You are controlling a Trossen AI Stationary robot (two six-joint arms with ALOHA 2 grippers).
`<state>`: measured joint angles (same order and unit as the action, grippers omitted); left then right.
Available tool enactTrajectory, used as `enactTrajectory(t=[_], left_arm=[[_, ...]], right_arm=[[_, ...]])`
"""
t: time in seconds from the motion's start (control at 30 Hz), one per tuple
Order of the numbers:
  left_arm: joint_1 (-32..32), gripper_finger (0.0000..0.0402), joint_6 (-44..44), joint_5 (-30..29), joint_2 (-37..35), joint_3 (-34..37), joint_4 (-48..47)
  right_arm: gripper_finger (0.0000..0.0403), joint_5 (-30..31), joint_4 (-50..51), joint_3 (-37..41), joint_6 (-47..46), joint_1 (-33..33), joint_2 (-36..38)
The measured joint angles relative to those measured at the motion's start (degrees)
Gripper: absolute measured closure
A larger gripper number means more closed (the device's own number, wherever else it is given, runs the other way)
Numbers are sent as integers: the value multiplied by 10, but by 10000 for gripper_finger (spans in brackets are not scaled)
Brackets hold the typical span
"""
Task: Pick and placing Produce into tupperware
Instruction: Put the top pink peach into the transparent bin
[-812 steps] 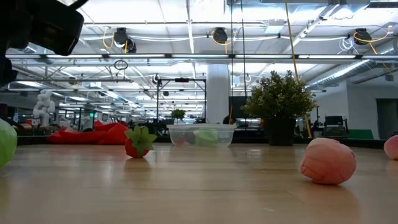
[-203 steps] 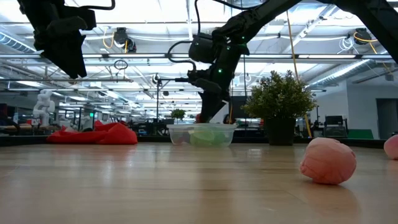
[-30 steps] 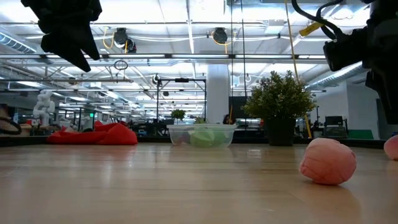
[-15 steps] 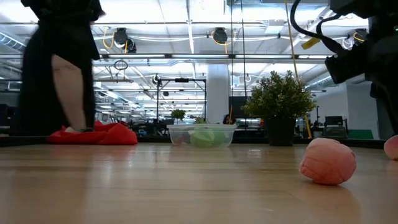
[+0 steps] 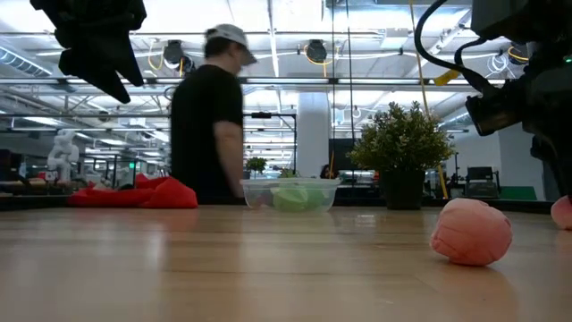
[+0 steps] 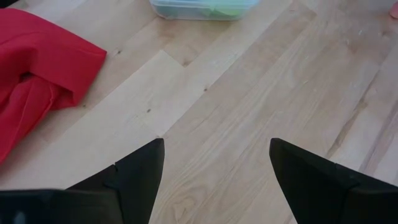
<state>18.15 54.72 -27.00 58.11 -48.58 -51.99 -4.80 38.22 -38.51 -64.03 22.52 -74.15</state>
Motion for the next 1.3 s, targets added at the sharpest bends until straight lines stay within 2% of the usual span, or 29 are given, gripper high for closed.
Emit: enactTrajectory(t=[0.6,1.1,1.3], left_arm=[[0,105,-2,0,0,0,0],[0,105,-2,0,0,0,0],[0,105,-2,0,0,0,0]], right_arm=[[194,-3,-29,16,-11,0,0],[260,-2,-49,16,2,0,-24],[269,-3,-53,15,6,0,-25]])
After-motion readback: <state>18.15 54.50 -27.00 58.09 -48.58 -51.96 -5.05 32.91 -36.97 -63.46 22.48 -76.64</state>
